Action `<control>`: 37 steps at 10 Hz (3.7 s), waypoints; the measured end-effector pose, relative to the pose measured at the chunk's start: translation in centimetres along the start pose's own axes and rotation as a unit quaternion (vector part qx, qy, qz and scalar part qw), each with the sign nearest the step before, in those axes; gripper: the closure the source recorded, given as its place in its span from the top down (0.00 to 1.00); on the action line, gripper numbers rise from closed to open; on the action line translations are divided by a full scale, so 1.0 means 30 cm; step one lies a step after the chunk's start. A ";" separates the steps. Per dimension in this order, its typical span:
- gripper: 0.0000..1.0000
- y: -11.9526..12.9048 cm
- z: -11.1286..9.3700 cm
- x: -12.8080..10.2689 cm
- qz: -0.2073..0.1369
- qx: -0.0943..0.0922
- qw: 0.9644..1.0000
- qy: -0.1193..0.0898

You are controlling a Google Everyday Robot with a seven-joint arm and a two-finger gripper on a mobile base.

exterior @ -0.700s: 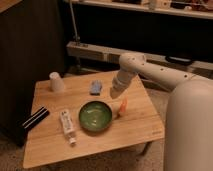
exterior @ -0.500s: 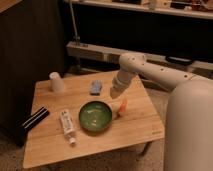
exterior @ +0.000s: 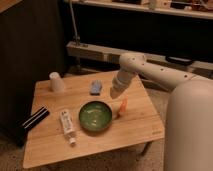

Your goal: Pick up the ceramic bowl

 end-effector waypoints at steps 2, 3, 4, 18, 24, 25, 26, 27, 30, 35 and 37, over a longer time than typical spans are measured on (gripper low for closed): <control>0.03 0.000 -0.002 -0.001 0.000 0.000 1.000 0.000; 0.03 0.000 -0.002 -0.001 0.000 0.000 1.000 0.000; 0.03 0.000 -0.002 -0.001 0.000 0.000 1.000 0.000; 0.31 0.138 -0.144 0.052 -0.051 0.006 0.998 -0.040; 0.63 0.105 -0.098 0.071 -0.031 0.010 0.999 -0.013; 0.63 0.106 -0.097 0.070 -0.031 0.010 0.999 -0.013; 0.63 0.112 -0.095 0.065 -0.032 0.010 0.999 -0.013; 0.63 0.113 -0.088 0.069 -0.035 0.007 0.999 -0.012; 0.63 0.124 0.008 0.123 -0.041 -0.002 0.999 -0.008; 0.55 0.089 0.099 0.174 -0.043 -0.019 0.999 -0.017; 0.55 0.083 0.133 0.169 -0.043 -0.024 0.999 -0.016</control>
